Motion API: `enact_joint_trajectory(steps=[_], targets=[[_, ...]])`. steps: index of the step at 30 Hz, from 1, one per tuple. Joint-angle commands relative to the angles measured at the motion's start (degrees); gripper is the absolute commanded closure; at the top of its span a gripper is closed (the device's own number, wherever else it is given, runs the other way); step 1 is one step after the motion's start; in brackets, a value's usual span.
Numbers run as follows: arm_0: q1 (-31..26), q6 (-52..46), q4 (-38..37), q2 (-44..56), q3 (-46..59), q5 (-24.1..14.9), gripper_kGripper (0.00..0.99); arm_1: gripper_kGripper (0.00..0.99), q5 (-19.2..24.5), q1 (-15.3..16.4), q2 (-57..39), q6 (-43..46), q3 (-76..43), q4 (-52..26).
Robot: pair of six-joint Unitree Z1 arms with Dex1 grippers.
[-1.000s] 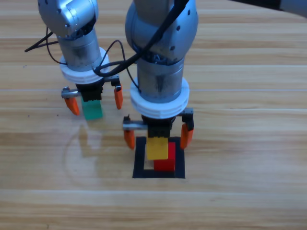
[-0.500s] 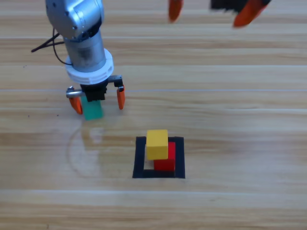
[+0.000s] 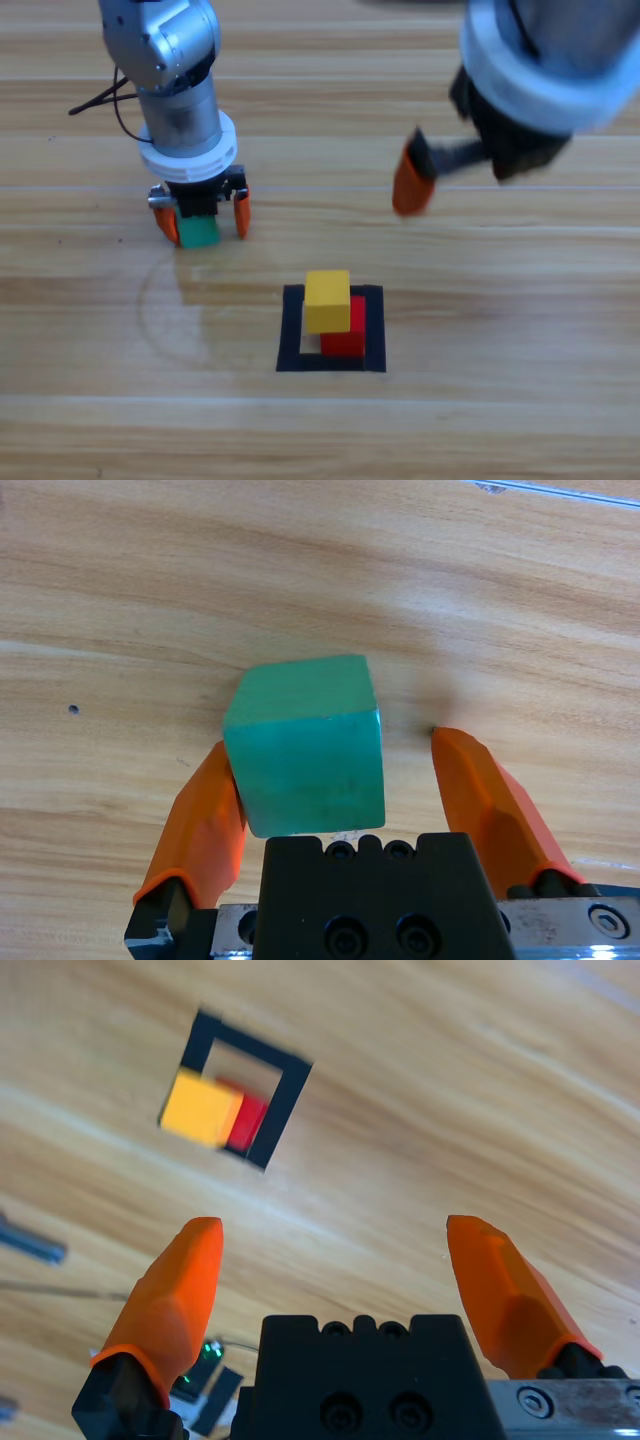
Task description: Stack the blocks in the rectangular block: red at the bottom, yellow in the middle, green on top
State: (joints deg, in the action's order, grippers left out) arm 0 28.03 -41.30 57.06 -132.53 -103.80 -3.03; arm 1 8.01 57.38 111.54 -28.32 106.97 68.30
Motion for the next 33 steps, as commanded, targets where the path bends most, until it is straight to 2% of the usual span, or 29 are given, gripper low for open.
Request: enact_joint_trajectory(steps=[1,4,7,8,11,15,18,25,33], targets=[[-1.4,0.6,-0.1,-1.9,2.7,-0.5,0.47,0.008,-23.8,-15.1,-32.1,19.1,-42.5,-38.1],[-1.6,1.1,-0.1,-1.0,3.1,-0.6,0.691,0.007,-23.1,-15.1,-40.6,30.7,-49.1,-38.1],[-1.6,1.5,0.0,0.2,4.0,-0.8,0.936,0.007,-23.0,-15.1,-45.2,37.2,-53.0,-38.9],[-1.6,1.8,0.0,0.6,4.0,-0.8,0.969,0.007,-23.1,-15.1,-46.0,38.3,-53.5,-38.9],[-0.8,2.8,1.7,2.1,1.8,-0.8,0.975,0.007,-25.9,-15.1,-45.8,41.2,-54.2,-38.9],[4.0,3.3,17.1,1.0,-16.3,-1.9,0.99,0.007,-29.3,-15.1,-39.4,42.9,-53.5,-39.4],[6.9,3.8,22.8,1.7,-23.5,-1.7,0.99,0.007,-30.3,-15.1,-37.6,43.4,-53.1,-39.4],[15.7,1.6,23.7,6.9,-22.2,-0.9,0.99,0.007,-30.8,-15.1,-36.0,43.7,-52.7,-39.4],[23.7,-4.1,23.7,7.7,-19.6,-1.2,0.99,0.007,-30.9,-15.1,-34.8,43.5,-52.5,-39.2]])
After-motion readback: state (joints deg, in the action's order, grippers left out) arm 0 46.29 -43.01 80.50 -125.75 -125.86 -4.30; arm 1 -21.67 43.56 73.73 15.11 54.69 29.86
